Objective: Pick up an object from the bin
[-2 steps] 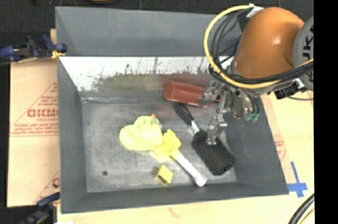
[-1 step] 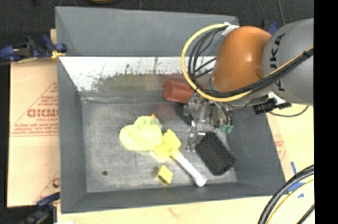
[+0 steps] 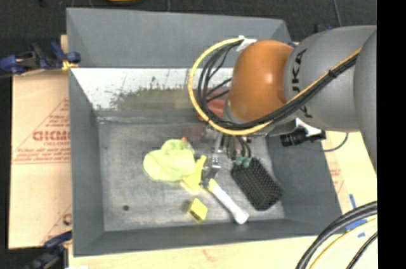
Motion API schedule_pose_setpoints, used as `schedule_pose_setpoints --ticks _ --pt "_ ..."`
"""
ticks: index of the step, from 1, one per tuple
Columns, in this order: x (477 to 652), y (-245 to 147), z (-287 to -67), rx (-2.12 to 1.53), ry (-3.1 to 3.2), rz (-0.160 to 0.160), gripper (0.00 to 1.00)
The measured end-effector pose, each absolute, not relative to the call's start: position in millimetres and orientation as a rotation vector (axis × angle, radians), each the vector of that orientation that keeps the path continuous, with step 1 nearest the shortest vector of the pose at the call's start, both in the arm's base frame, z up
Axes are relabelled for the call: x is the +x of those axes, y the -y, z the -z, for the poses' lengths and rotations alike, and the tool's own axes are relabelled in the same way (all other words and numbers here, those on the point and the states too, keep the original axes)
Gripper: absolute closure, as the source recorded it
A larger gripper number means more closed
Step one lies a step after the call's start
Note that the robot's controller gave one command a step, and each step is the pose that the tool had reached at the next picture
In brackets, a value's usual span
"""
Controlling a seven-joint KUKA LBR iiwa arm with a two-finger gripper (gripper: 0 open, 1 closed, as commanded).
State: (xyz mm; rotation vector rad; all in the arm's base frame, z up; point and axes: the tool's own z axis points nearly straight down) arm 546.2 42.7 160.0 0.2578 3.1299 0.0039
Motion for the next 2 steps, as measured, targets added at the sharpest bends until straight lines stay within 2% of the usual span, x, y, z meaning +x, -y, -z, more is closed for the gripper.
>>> schedule_pose_setpoints --ticks 1,2 --pt "552.1 -46 -131 0.420 -3.106 -0.002 0.00" --pt "555.7 -52 -69 0.666 -3.063 -0.002 0.00"
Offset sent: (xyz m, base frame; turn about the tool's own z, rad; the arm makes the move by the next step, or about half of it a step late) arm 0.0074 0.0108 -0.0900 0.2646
